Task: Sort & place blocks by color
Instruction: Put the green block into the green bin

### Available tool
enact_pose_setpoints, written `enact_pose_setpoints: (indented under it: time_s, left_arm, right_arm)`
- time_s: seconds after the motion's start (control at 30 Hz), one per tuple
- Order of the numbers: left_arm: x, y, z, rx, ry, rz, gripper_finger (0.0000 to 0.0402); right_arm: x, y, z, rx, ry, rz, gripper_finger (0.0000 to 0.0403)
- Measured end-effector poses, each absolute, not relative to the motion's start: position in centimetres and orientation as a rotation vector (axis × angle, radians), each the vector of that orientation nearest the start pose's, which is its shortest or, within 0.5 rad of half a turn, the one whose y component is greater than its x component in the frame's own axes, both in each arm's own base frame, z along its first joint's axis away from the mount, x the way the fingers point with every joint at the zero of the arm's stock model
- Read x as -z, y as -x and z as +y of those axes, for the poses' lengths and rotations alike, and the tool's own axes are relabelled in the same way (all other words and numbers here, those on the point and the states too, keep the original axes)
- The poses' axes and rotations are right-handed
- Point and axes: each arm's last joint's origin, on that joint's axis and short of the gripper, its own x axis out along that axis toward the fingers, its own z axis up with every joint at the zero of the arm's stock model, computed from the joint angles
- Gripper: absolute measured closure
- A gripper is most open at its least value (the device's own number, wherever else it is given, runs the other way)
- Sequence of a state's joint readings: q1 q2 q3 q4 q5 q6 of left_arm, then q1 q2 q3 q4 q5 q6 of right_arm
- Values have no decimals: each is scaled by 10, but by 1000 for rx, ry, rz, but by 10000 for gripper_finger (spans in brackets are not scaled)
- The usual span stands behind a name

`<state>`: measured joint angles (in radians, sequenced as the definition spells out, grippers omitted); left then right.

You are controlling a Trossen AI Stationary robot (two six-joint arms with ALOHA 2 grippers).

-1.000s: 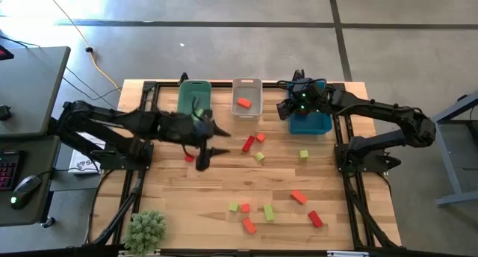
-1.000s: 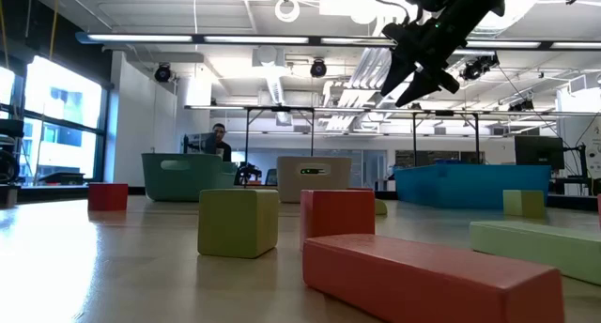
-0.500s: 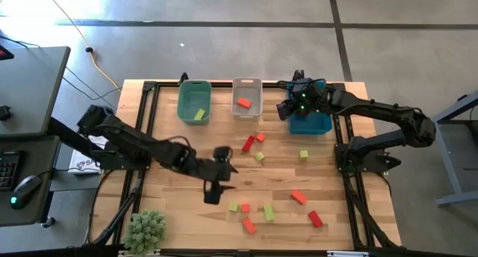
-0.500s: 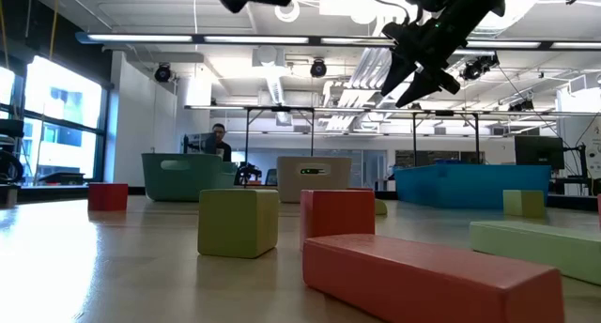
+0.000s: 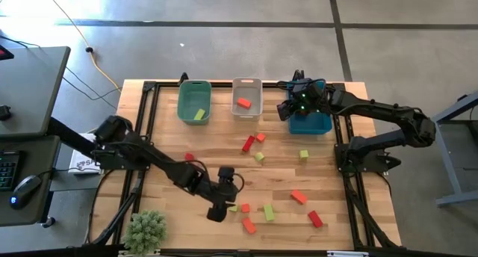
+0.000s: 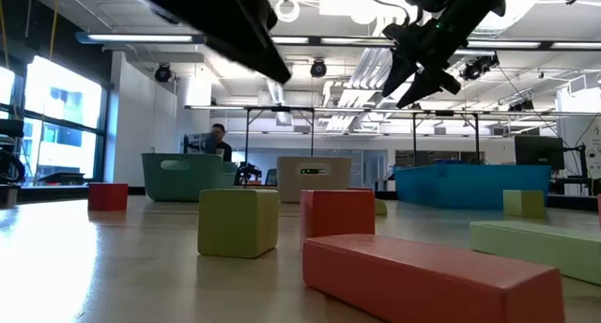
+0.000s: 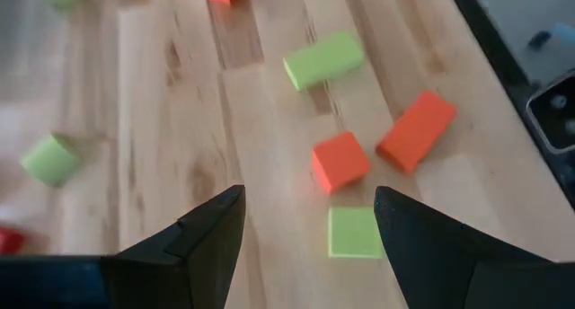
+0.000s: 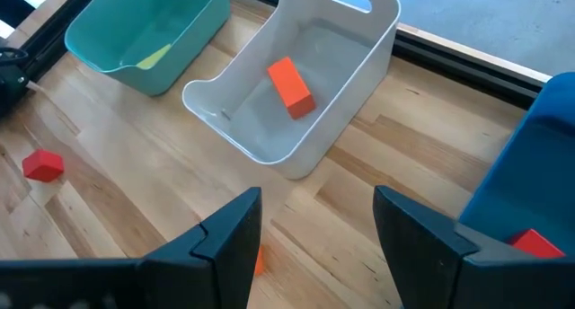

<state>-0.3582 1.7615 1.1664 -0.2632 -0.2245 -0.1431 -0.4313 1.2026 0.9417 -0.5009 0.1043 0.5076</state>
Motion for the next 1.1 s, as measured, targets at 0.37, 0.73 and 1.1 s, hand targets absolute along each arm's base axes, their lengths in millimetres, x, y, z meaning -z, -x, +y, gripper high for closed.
enact_pose_setpoints:
  time_s: [0.37,0.73,1.1]
  left_arm:
    - [-169,-354,-137,80,-123,893,163]
    - [-148,-357,-140,87,-118,945,163]
    - [-142,-358,-143,102,-116,957,163]
  right_arm:
    - [-276,-222,-105,699,-599,642,201]
    - [-275,-221,-105,702,-600,655,201]
    - [-275,-221,-105,704,-600,659,201]
